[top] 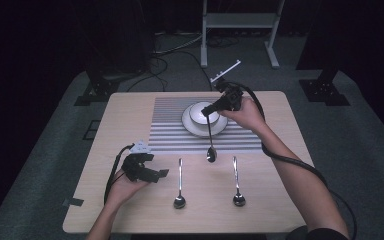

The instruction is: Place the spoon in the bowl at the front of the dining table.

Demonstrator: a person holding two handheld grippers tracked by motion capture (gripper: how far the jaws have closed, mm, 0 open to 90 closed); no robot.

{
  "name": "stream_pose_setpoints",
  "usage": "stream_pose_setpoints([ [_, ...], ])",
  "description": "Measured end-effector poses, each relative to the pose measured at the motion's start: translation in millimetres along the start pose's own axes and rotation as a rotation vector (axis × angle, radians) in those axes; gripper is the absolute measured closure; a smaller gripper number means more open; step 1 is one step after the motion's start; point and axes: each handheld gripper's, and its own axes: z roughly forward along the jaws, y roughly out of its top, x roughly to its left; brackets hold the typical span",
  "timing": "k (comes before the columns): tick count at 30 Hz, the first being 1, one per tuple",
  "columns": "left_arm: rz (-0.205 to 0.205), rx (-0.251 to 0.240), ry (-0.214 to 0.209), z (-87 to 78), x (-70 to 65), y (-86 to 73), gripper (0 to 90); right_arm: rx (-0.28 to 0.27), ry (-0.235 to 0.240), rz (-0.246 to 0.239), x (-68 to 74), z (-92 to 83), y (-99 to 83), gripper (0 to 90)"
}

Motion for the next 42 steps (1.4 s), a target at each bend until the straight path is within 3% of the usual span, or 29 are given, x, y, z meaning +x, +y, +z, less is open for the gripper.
stream_pose_setpoints([
  [23,0.0,0.011,-0.001,1.9,3.9,-1.7,10.2,-0.041,-0.069,0.043,-28.6,-2.6,32.5,88.4],
  [30,-0.005,0.007,-0.011,1.7,4.5,-2.4,10.2,-0.079,-0.083,0.055,-35.3,-6.1,43.1,88.4],
  [42,-0.002,0.006,-0.02,2.5,3.9,-2.9,10.3,-0.103,-0.144,0.079,-48.5,-8.3,55.6,88.5],
])
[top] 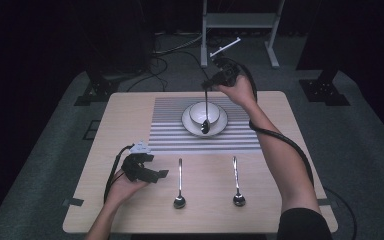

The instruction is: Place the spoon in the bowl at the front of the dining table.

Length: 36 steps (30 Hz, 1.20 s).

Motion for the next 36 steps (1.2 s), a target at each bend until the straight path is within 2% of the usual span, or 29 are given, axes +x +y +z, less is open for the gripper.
stream_pose_setpoints([
  [3,-0.002,-0.003,-0.001,0.1,-0.5,0.0,10.3,-0.017,-0.006,0.01,-2.5,-0.9,3.7,88.4],
  [6,-0.001,-0.004,-0.002,0.0,-0.6,0.1,10.3,-0.01,-0.025,0.008,-4.3,0.4,7.3,88.4],
  [11,0.0,0.003,-0.006,1.1,-1.0,-0.1,10.3,-0.032,-0.025,0.019,-7.2,-0.9,12.0,88.4],
  [13,0.004,0.006,-0.008,1.2,-1.0,-0.1,10.3,-0.039,-0.04,0.023,-9.1,-1.2,13.2,88.5],
  [17,-0.001,0.001,-0.007,0.8,-0.9,0.0,10.3,-0.048,-0.057,0.04,-14.7,-0.6,13.7,88.4],
  [22,0.007,0.011,-0.012,3.2,-2.5,-0.3,10.3,-0.054,-0.079,0.044,-16.5,0.3,14.1,88.4],
  [36,0.01,0.002,-0.007,1.7,-2.8,-0.1,10.4,-0.066,-0.129,0.051,-20.1,5.4,14.5,88.3],
])
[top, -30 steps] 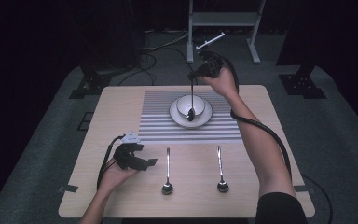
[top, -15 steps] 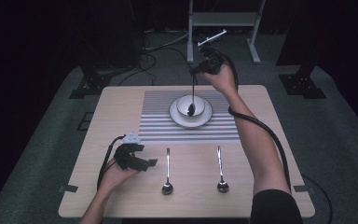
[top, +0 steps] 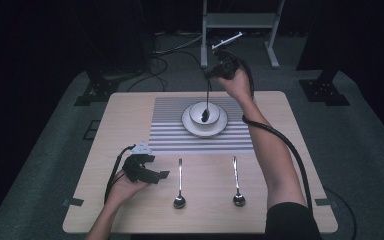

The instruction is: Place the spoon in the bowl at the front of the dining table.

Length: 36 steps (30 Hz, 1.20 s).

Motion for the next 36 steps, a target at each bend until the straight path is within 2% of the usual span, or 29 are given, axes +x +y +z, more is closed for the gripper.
stream_pose_setpoints([
  [7,-0.001,0.001,-0.001,0.6,0.0,-0.2,10.3,0.009,-0.015,0.003,-2.4,4.9,-2.4,88.3],
  [12,0.001,0.002,0.0,-0.6,0.0,0.3,10.4,0.042,-0.041,-0.014,-2.9,11.7,-7.2,88.3],
  [20,0.01,0.003,-0.004,1.1,-1.6,0.9,10.4,0.06,-0.041,-0.009,-5.2,18.7,-14.0,88.3],
  [23,0.01,0.008,-0.005,0.5,-1.1,1.0,10.4,0.081,-0.052,-0.001,-9.3,21.2,-18.2,88.3],
  [31,0.013,0.009,-0.002,0.7,-1.3,1.3,10.4,0.091,-0.052,0.026,-17.1,19.3,-22.5,87.9],
  [36,0.012,0.008,-0.002,0.3,-1.1,1.3,10.4,0.13,-0.086,0.051,-24.4,19.5,-26.8,84.5],
])
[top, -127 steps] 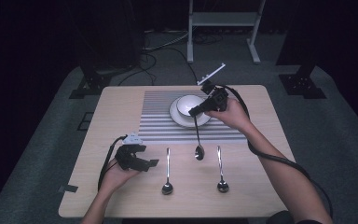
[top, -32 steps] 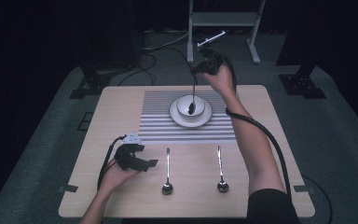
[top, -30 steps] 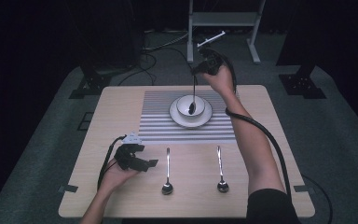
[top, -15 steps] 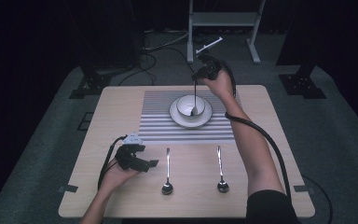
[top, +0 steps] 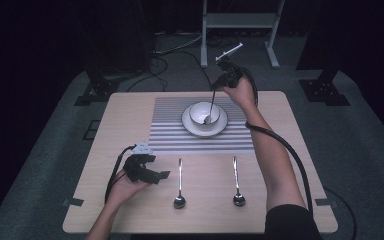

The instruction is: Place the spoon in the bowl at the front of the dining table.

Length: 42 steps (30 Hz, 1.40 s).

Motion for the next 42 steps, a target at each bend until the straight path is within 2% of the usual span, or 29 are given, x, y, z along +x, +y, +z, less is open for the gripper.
stream_pose_setpoints([
  [6,-0.002,-0.004,-0.001,0.9,-0.3,0.2,10.4,0.058,-0.057,0.004,-7.5,1.4,-3.7,77.1],
  [20,-0.003,-0.004,0.001,1.4,-0.8,0.4,10.4,0.097,-0.076,0.044,-23.2,1.7,-16.1,72.6],
  [31,-0.002,-0.007,0.001,0.9,-1.2,0.6,10.4,0.073,-0.091,0.055,-27.5,-7.0,-15.4,68.7],
  [32,-0.002,-0.007,0.0,1.0,-1.4,0.6,10.3,0.065,-0.073,0.068,-28.7,-8.3,-15.4,68.6],
  [37,-0.001,-0.001,-0.001,1.3,-1.6,0.6,10.4,0.057,-0.088,0.05,-27.4,-10.5,-14.3,66.8],
  [42,0.001,0.0,-0.002,1.3,-1.9,0.7,10.4,0.041,-0.078,0.064,-29.4,-14.9,-14.0,65.9],
])
